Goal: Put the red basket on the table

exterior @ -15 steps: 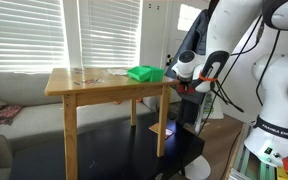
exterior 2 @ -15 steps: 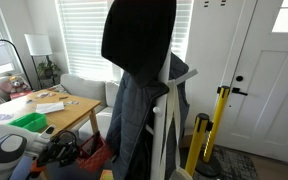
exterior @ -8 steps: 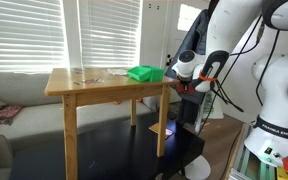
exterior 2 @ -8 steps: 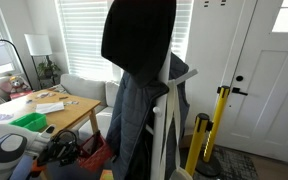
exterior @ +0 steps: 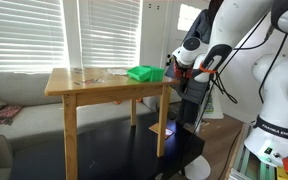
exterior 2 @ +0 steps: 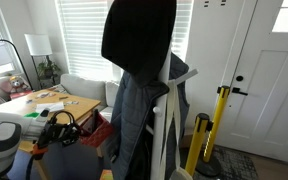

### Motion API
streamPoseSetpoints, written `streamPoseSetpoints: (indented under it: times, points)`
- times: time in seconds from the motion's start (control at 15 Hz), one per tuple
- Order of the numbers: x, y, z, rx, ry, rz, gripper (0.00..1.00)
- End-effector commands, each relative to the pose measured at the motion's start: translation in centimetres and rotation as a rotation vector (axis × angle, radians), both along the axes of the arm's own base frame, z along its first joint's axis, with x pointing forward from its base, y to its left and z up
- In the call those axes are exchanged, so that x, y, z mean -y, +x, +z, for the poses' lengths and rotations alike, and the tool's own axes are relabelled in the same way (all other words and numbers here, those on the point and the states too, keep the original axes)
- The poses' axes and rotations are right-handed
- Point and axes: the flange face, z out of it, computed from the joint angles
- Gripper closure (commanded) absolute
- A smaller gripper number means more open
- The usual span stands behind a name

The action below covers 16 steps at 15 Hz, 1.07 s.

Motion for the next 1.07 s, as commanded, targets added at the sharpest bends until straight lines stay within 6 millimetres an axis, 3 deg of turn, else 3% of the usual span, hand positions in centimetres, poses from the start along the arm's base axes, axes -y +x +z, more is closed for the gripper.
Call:
streamPoseSetpoints:
  times: [0.0, 0.27, 0.47, 1.0]
  points:
    - [-0.1, -0.1, 3.8, 0.01, -0.106, 0.054, 0.99]
    - [-1.5, -0.4, 6.1, -0.067, -0.23, 0.142, 0.99]
    - [-3.6, -0.7, 7.1, -0.141, -0.319, 0.208, 0.99]
    - [-12.5, -3.5, 7.5, -0.338, -0.555, 0.424, 0.99]
